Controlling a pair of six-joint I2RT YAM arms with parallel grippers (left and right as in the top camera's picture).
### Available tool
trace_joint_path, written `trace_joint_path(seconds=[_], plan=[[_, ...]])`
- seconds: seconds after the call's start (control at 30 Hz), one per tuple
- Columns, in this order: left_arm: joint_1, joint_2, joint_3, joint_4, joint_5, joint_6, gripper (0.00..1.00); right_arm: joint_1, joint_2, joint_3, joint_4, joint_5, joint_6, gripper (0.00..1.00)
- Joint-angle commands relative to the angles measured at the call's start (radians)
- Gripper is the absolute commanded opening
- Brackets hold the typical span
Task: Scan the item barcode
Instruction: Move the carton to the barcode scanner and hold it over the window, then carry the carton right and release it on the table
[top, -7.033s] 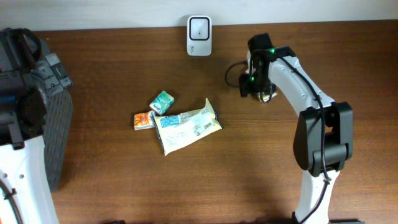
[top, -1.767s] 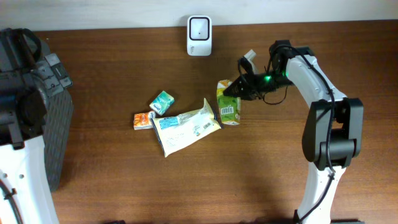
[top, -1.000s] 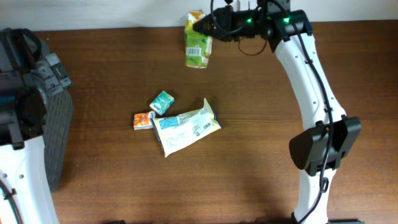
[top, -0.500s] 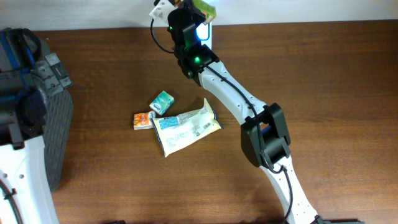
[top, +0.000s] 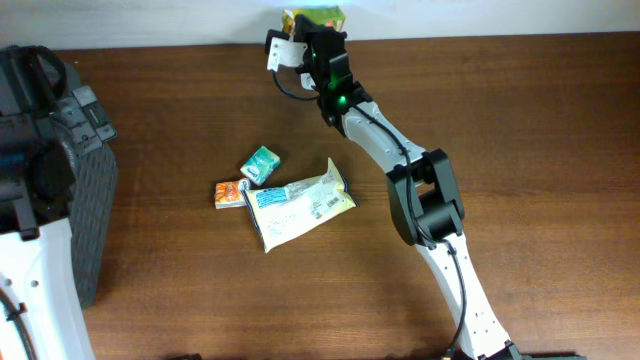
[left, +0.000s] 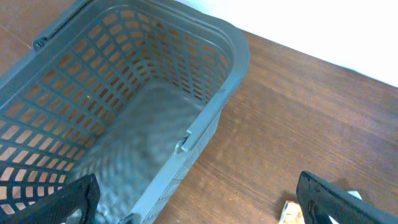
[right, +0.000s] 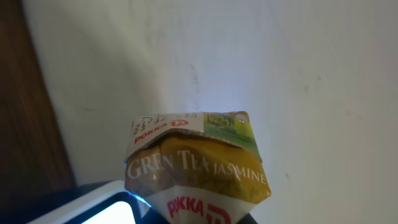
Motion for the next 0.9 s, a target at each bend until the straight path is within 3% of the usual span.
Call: trace_joint_path(seconds=[0.0,0.37,0.47,0.6,0.67,0.77,0.87], plan=[[0.004,-0.005,0.006,0.001,-0.010,0.002,0.99,0.011,-0.017,0.028,0.021,-0.040,-0.007,0.04],[0.004,-0.005,0.006,0.001,-0.010,0.002,0.99,0.024,-0.067,0.028,0.013,-0.061,-0.006,0.04],[0.004,-0.005,0.006,0.001,-0.010,0.002,0.99,0.003,-0.170,0.028,-0.071,-0.062,0.200,0.04],[0.004,-0.005,0.006,0.001,-0.010,0.002,0.99,-0.031,-0.455,0.028,-0.391,-0.060,0.511,0.04],[0.004,-0.005,0.006,0.002,-0.010,0.002,0.99,-0.037,-0.573,0.028,-0.626,-0.057,0.733,0.04],[0.005,-0.005,0.006,0.002,-0.010,0.002,0.99,-0.096,-0.727,0.028,-1.210,-0.054,1.201,0.11],[0.004,-0.005,0.006,0.001,-0.010,0.002,0.99,-0.220,-0.695,0.000,-1.614,-0.053,1.417,0.04]])
